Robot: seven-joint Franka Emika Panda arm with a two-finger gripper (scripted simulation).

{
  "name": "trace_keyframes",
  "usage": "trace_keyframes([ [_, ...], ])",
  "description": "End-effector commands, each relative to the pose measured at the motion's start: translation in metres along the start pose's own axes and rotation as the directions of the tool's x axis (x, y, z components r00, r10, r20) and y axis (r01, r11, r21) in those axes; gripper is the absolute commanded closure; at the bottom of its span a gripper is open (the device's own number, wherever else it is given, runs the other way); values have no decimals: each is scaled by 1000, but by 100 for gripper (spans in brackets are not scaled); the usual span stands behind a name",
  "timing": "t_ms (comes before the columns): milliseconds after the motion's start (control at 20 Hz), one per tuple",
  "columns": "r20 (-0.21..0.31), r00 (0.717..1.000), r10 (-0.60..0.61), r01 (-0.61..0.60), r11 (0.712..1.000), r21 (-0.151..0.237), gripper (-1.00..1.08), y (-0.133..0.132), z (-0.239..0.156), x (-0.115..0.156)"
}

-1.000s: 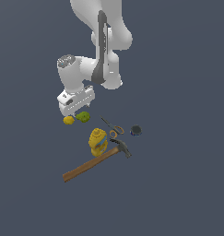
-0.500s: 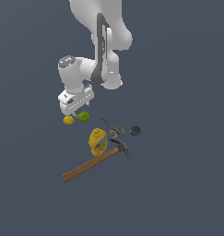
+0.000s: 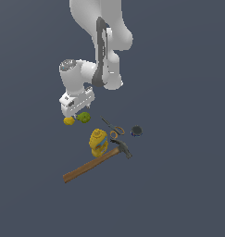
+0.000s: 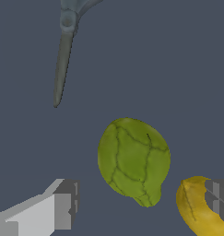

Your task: Pick up a designated object from a clutter of objects.

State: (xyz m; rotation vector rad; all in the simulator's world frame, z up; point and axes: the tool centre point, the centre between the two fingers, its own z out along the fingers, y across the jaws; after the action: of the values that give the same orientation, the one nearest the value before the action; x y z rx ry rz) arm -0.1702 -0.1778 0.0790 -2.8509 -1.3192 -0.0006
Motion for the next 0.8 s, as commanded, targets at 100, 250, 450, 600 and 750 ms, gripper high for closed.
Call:
trace_keyframes([
  [100, 0, 1000, -1, 1, 1000, 0, -92, -1, 17, 0],
  [250, 0, 1000, -2, 2, 1000, 0, -92, -1, 28, 0],
  [450, 0, 1000, -2, 2, 1000, 0, -92, -1, 37, -1],
  [600, 0, 1000, -2, 2, 1000, 0, -92, 0, 39, -1],
  [750, 0, 1000, -2, 2, 1000, 0, -92, 0, 38, 0],
])
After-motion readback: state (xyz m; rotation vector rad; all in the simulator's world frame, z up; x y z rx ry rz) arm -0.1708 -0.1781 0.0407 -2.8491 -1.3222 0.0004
